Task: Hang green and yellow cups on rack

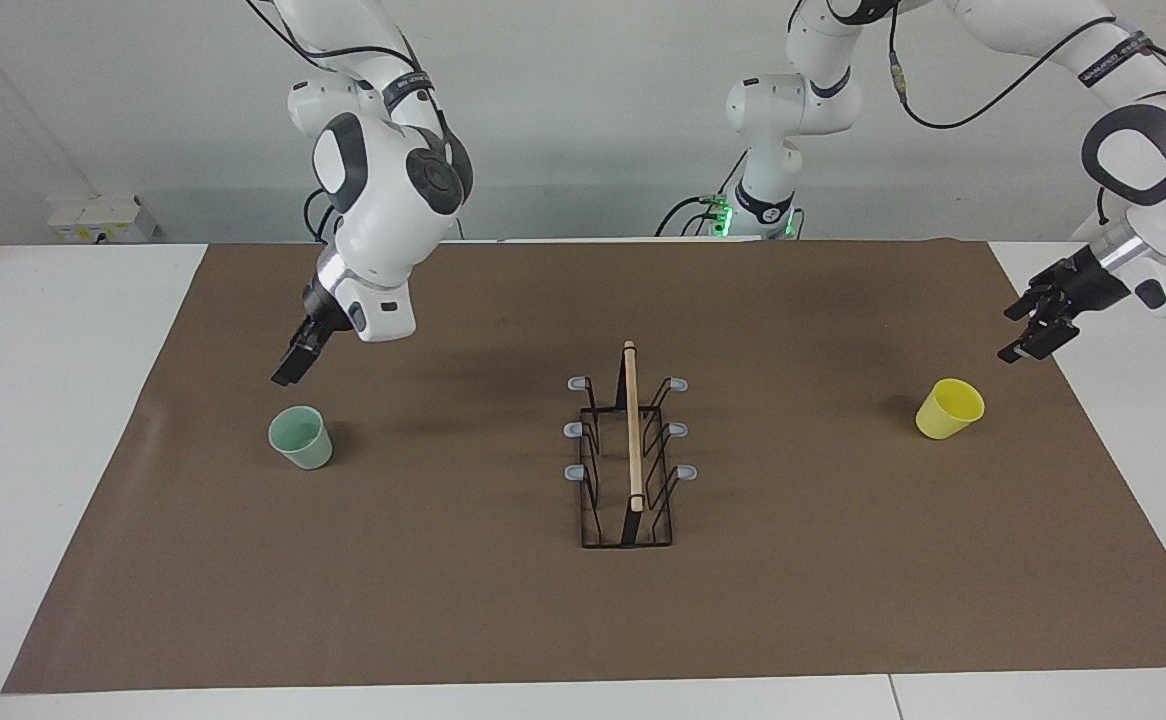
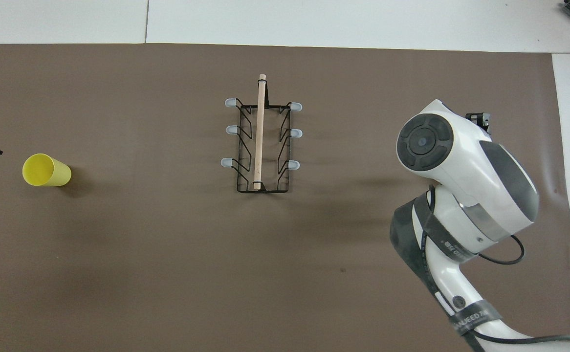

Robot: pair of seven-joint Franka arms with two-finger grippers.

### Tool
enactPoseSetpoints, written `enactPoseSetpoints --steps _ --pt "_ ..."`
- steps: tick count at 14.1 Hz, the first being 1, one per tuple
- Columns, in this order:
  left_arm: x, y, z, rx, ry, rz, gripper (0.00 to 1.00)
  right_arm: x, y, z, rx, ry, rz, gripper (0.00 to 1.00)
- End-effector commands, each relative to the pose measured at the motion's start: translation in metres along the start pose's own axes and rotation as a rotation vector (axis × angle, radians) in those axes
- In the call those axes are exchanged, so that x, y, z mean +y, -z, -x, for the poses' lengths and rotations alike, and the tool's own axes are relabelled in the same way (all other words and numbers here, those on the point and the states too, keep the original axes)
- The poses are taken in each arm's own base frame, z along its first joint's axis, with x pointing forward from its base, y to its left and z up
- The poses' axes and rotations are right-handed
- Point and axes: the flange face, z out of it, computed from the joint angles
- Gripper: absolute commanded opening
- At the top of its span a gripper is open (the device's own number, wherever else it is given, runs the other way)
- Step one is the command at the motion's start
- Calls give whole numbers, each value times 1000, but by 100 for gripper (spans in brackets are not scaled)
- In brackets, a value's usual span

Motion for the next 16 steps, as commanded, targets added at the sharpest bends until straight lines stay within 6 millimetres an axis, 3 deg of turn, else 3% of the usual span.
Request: enactPoseSetpoints --steps 1,3,4,5,8,10,13,16 --pt "6 -29 -52 -47 223 26 100 -7 -1 1 -15 54 31 100" --pt "-3 -58 -87 -75 343 55 100 -9 -8 -10 -78 91 33 100" --pt "-3 -75 -101 -74 389 72 100 -10 -12 -25 -111 127 45 100" --pt "-3 -85 -110 -55 437 109 100 -9 -20 -34 -138 151 58 100" --pt "-30 -127 -122 -116 623 178 100 -12 -36 -53 -141 175 55 100" --pt "-48 -151 -125 -102 756 235 100 -22 -43 -82 -167 172 70 100" --pt "-66 -167 -110 -176 832 249 100 -35 -67 -125 -244 147 81 100" --pt "-69 -178 -89 -250 830 263 100 -47 -89 -142 -273 116 113 100"
